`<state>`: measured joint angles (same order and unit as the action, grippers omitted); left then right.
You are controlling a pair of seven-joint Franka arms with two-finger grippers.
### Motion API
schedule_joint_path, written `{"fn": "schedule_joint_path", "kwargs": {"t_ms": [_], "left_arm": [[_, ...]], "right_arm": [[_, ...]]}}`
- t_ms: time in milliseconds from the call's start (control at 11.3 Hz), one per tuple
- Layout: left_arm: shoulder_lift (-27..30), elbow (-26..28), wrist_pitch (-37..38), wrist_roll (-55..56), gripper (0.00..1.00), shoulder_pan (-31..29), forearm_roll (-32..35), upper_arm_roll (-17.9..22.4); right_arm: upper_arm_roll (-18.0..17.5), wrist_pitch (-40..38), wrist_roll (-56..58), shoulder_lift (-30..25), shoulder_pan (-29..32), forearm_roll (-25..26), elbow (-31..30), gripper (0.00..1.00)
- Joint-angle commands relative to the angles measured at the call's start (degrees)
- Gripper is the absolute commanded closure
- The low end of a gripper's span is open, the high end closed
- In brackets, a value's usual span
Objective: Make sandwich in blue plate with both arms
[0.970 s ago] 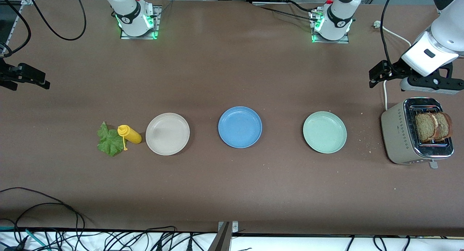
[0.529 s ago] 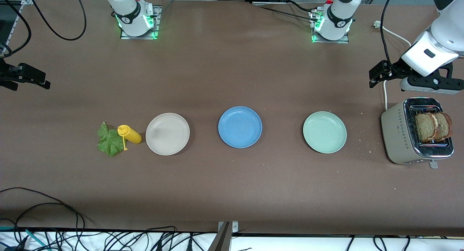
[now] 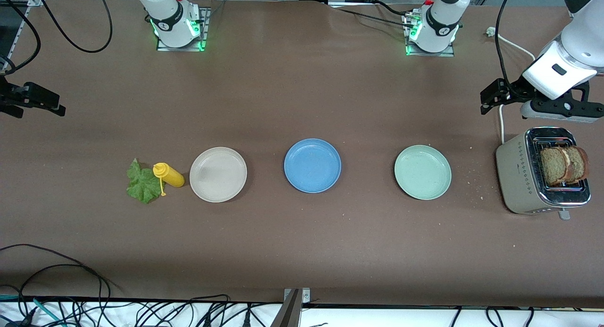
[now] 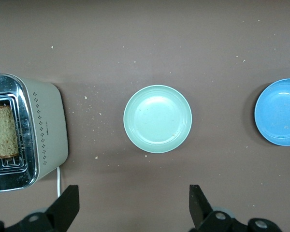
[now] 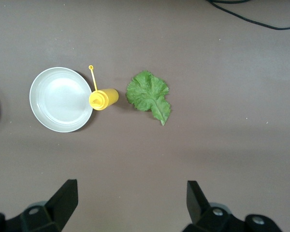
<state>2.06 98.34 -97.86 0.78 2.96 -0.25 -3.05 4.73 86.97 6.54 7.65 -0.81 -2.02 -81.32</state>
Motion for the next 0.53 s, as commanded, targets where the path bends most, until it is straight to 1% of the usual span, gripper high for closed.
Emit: {"fn": "schedule_joint_path", "kwargs": {"t_ms": [0,441], "left_arm": [[0.8,0.0,0.6,-0.4,0.00,-0.2,1.1,-0.2],[0.9,0.0,0.6,-0.2,0.00,-0.1,1.1,-0.2]], "right_arm": [[-0.5,-0.7,-0.1,-0.5,0.2,-1.1,0.4,0.00],[-0.7,-0.7,0.0,-0.5,0.1,-1.0,0.4,0.00]]}}
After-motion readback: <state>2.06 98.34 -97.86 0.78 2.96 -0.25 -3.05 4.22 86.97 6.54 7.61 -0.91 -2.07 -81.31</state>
